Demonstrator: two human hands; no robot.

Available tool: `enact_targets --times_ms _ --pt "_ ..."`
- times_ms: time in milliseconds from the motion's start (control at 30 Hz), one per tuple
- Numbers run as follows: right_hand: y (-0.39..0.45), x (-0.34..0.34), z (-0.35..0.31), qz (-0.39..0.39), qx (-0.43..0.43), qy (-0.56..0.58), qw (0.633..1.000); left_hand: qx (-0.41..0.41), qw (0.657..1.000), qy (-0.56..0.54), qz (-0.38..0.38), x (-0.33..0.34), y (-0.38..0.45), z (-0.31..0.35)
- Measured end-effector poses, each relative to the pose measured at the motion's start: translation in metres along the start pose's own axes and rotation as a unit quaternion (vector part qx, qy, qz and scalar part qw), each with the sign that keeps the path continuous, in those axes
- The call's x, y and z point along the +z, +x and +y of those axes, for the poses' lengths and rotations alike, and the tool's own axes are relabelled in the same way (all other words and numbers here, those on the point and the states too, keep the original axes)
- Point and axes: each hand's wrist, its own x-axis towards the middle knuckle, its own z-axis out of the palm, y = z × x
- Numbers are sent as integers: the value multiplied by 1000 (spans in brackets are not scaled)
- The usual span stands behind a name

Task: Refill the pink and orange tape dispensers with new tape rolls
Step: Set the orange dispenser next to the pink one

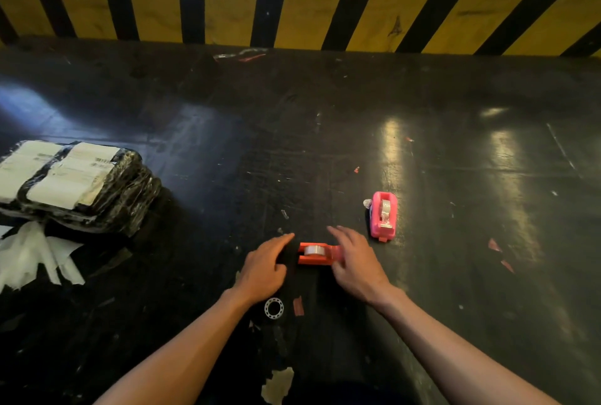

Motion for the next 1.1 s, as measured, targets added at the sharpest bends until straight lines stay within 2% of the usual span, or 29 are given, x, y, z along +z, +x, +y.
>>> enact_targets --times_ms 67,100,200,367,667,867,1033,1100 --pt "3 6 0 -81 -16 -84 993 -53 996 61 44 -3 -7 -17" --pt "4 9 1 -97 -17 -114 989 -82 990 102 48 -3 -9 -26" --pt "11 13 2 -64 -7 -139 988 -116 976 182 21 3 -14 -45" --pt "32 -3 -2 -10 69 -102 992 -107 970 218 17 11 -15 -49" --pt "82 -17 -12 22 148 -84 985 -130 968 203 -72 -3 -10 -45" --pt "78 -15 -12 7 176 -57 983 -127 968 196 -87 -5 -11 -42" --pt "42 -26 -22 109 111 -53 986 -113 984 120 -63 -10 -15 -42" --pt "17 -28 -14 123 94 -47 987 -102 991 76 -47 -14 -20 -41"
